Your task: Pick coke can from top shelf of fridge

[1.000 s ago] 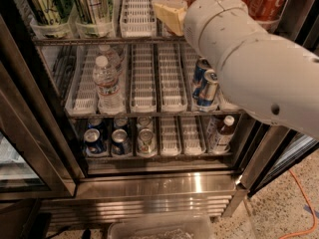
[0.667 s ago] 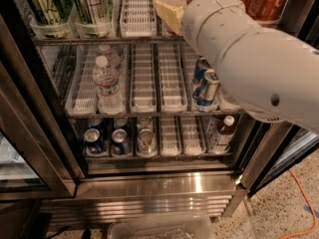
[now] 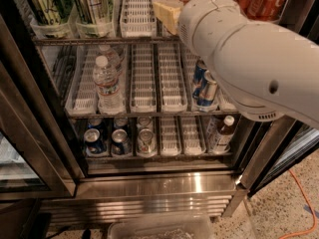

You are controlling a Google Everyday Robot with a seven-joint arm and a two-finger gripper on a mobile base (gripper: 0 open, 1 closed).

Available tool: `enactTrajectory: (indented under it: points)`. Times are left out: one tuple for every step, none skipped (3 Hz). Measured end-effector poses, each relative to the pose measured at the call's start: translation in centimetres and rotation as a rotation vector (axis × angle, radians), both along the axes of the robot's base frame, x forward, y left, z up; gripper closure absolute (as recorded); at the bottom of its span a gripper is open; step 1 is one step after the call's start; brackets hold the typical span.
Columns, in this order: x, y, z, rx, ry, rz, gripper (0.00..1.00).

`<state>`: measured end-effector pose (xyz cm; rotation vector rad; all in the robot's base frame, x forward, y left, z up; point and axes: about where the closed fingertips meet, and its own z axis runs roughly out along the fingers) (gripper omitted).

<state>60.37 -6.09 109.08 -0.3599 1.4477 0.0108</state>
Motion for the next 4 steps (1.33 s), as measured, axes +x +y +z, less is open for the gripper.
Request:
enactTrajectory:
  points:
    - [0.7,-0.3,-0.5,0.005,0.013,-0.013,0.26]
    - [1.5,-1.1,-0.8,0.016,0.024,-0.039,0.26]
    - [2.2,-1.7,-0.9,0.046,0.040,-0.055,0.27]
    - [2.6,-1.7,-0.8,0.073,0.054,-0.052,0.46]
